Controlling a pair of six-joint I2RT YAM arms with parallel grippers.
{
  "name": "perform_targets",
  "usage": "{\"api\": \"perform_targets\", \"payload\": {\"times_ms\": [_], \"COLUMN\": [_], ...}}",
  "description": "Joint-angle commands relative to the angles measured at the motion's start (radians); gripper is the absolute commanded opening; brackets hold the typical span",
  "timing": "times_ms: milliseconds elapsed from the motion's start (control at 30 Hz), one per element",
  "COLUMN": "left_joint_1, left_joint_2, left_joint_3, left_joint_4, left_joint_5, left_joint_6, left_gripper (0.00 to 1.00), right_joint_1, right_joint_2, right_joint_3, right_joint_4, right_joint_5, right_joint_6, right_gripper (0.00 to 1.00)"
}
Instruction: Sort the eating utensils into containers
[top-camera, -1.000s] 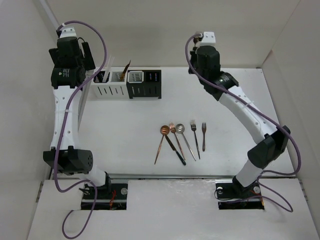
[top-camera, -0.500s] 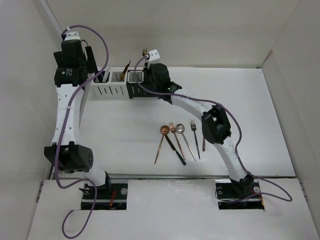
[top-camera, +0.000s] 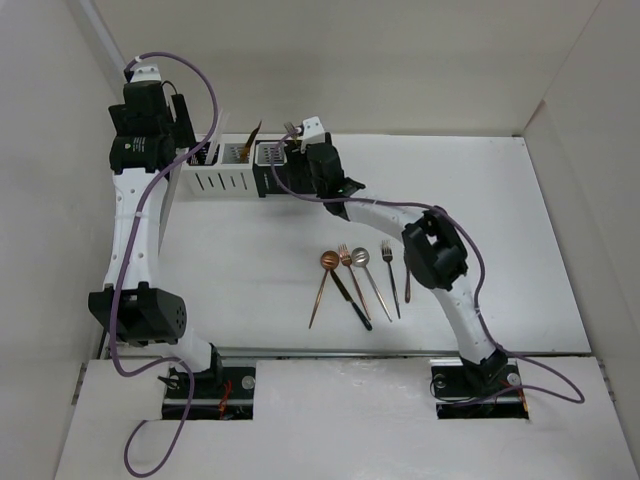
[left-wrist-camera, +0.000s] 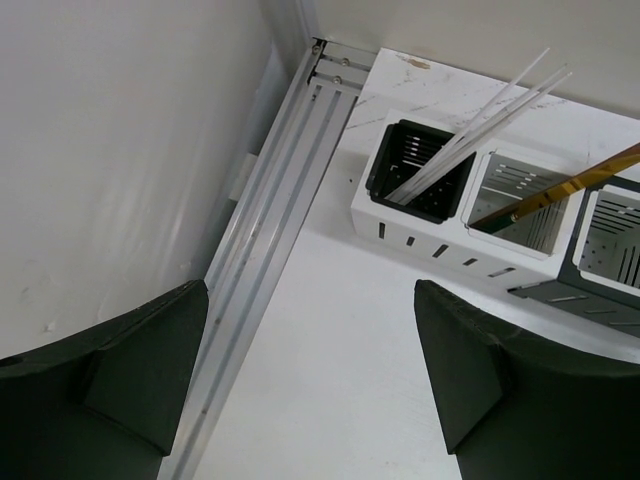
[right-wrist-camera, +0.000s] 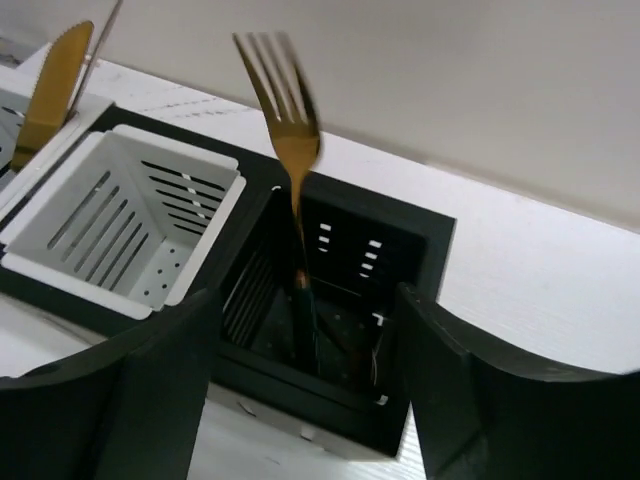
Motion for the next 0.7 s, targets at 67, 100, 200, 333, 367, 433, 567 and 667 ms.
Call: {"api": "perform_targets", "payload": {"times_ms": [67,100,200,333,367,433,567,667], "left_joint_1": [0.005,0.005,0.005,0.005,0.005,-0.004,-0.005,-0.014], "left_joint_2": [-0.023,-0.023,-0.023,-0.023,-0.023,-0.023,-0.014,-0.005], "left_joint_3": [0.017,0.017,0.017,0.028,0.028,0.028,0.037,0.055], "left_joint_4": [0.020,0.020,0.020,0.020,0.020,0.020,0.011,0.011], "left_joint_5": [0.030,0.044,0.068,0.090,0.090,0.090,0.127,0.148], "left_joint_6": [0.002,0.002,-0.007,-0.016,-0.016,-0.016,-0.034,-0.043], "left_gripper": [0.82,0.82,0.82,0.82,0.82,0.82,0.82,0.82], "right_joint_1": [0.025,0.025,0.036,0.036,0.036,0.036,0.001,-0.079], "right_joint_2": [-0.299,-0.347,-0.534,-0.738,-0.767,-0.844,-0.953,-0.994], "right_joint_3": [-0.063,-0.076,-0.116,-0.209,-0.265,-0.344,-0.586,-0.747], "right_joint_4": [0.042,0.030,-0.125,-0.520,-0.702,-0.866,-1.087,-1.100], "right_joint_5": [0.034,0.034,0.025,-0.015,0.014,0.067,-0.030,-0.170], "right_joint_6": [-0.035,-0.047,-0.047,0.064,0.118,0.285,0.465,0.465], "right_gripper": [0.87,0.95,0.99,0.99,0.99,0.89,0.59,0.50]}}
